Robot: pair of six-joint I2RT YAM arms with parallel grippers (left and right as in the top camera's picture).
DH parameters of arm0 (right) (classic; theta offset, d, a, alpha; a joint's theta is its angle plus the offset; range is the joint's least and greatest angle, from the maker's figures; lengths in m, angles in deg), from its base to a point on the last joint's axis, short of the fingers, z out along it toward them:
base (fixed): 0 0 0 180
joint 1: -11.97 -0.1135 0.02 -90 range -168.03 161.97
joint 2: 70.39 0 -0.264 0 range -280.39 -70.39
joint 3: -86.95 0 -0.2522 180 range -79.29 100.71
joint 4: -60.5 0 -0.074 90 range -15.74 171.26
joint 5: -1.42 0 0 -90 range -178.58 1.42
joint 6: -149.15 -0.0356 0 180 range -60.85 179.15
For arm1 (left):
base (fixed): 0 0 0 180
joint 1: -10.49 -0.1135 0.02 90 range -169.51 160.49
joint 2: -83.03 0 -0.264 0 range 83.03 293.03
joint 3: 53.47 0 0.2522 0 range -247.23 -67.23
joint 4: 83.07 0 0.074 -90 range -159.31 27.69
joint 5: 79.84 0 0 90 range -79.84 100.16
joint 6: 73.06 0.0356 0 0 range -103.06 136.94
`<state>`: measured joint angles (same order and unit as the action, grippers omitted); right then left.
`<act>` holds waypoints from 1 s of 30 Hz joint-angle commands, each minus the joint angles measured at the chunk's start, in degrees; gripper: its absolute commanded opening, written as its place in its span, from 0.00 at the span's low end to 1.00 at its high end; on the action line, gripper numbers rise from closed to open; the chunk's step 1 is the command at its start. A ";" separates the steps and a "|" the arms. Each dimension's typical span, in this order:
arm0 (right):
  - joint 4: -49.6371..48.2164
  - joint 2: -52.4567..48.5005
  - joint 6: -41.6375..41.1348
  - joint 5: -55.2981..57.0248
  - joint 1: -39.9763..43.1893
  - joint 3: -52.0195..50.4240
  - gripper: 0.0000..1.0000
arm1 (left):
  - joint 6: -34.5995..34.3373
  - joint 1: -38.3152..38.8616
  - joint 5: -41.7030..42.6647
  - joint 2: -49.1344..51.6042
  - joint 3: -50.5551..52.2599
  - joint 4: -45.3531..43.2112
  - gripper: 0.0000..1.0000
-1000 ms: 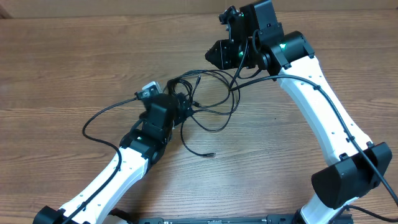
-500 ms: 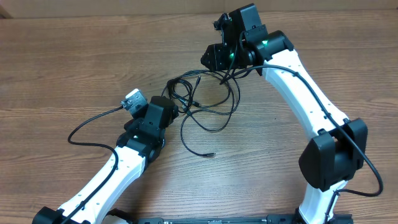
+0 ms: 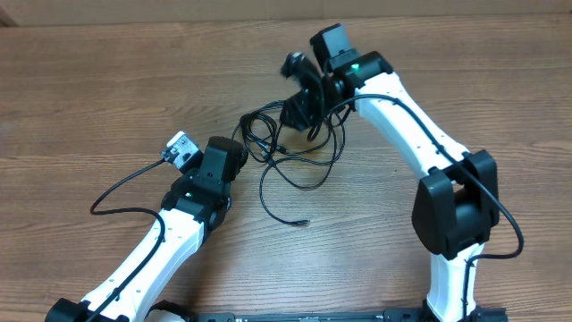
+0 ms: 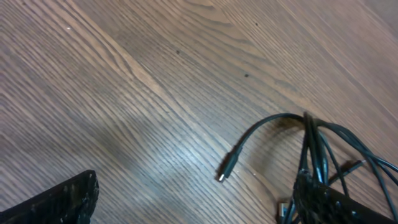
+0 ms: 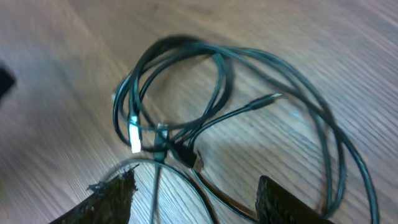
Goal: Untangle cables
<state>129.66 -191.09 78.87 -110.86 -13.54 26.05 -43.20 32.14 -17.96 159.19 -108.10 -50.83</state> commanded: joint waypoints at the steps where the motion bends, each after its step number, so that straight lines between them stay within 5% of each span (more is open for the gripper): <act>1: 0.76 -0.74 15.96 -0.92 -0.04 0.79 0.63 | -1.14 -0.26 -1.66 0.22 -0.44 0.22 0.99; 12: 2.03 -3.58 37.40 -5.09 -0.04 0.76 0.63 | -1.16 -0.26 -1.64 0.24 -0.44 1.03 1.00; 30: -2.67 -7.69 42.36 -10.86 -3.10 0.76 0.55 | -1.16 -0.26 -1.64 0.24 -0.44 1.01 1.00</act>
<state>127.54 -197.82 120.07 -120.31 -15.64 26.05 -43.20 32.14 -18.02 159.19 -108.10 -49.98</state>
